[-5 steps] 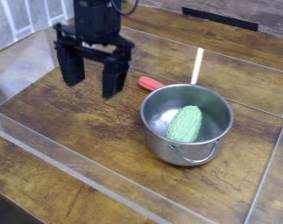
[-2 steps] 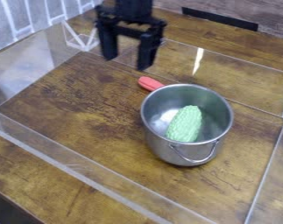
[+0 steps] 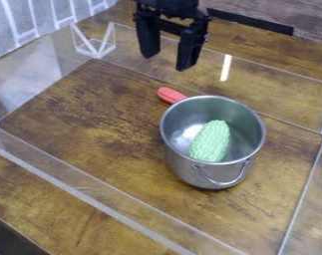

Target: Move the orange spoon to the left

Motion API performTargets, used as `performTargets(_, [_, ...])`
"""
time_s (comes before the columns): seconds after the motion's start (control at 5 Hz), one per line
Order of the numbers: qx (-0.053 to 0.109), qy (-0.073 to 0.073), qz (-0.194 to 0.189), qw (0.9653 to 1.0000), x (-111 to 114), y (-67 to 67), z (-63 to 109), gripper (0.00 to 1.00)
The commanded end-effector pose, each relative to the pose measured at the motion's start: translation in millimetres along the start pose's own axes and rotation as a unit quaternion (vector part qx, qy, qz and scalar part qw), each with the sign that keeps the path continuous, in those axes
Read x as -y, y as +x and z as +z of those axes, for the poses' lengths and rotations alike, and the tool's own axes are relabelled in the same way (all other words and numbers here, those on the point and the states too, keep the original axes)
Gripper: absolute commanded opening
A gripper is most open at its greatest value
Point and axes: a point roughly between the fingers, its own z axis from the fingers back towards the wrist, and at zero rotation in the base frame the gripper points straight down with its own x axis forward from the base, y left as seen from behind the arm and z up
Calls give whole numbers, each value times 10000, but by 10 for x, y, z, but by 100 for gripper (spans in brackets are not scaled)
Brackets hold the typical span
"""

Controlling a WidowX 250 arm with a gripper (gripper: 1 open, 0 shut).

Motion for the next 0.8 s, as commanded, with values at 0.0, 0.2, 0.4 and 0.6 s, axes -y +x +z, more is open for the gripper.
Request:
performTargets(0.0, [337,58,-16,9994,-138,108,206,100])
performTargets(0.2, [349,65,-110,9993,-161,164,195,100])
performTargets(0.4, [354,59,-260,9990,-327,161,90,100])
performTargets(0.6, [374,59,-388,9985,-498,154,2,100])
